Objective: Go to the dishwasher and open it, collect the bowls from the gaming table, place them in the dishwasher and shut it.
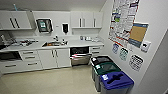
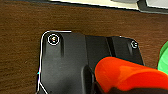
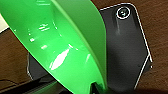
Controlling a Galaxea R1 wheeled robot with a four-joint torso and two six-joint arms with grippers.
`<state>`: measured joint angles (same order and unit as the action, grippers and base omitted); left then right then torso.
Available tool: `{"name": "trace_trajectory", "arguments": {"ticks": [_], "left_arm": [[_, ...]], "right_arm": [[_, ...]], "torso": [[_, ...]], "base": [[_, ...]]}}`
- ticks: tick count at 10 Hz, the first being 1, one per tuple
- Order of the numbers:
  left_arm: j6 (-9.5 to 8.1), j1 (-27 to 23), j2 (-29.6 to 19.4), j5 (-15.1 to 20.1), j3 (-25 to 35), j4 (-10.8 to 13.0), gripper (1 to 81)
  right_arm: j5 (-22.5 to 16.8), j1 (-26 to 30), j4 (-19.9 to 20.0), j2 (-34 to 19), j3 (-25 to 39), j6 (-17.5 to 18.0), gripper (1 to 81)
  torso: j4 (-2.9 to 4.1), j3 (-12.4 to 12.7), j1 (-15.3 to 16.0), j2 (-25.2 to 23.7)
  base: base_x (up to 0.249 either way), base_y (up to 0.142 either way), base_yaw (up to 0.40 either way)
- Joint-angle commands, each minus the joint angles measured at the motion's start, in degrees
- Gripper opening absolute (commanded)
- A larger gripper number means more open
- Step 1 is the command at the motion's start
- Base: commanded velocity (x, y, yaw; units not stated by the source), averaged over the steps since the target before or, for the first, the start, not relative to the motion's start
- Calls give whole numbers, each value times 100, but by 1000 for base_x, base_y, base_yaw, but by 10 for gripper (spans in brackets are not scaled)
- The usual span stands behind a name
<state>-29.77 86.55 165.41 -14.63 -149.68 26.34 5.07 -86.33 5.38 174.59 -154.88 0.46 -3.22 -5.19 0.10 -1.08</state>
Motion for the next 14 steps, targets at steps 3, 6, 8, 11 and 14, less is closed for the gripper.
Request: {"name": "trace_trajectory", "arguments": {"ticks": [3, 6, 8, 11, 14], "left_arm": [[6, -230, -61, 188, 0, 20, 10], [6, -222, -61, 188, 0, 20, 10], [6, -222, -52, 136, 0, 29, 10], [6, -230, -52, 127, 0, 29, 10], [6, -222, -61, 127, 0, 29, 10]], "right_arm": [[-358, 243, -89, 43, 47, -38, 10], [-358, 234, -89, 35, 47, -38, 10], [-349, 234, -89, 25, 47, -38, 10], [-349, 234, -81, 25, 47, -29, 10], [-349, 226, -81, 25, 47, -38, 10]], "torso": [[0, 0, 0, 0], [0, 0, 2, 0], [0, 0, -2, 0], [0, 0, 0, 0], [0, 0, 0, 0]], "base": [[101, 72, 0], [101, 72, 0], [134, 36, 0], [149, 0, 0], [149, 0, 0]]}}
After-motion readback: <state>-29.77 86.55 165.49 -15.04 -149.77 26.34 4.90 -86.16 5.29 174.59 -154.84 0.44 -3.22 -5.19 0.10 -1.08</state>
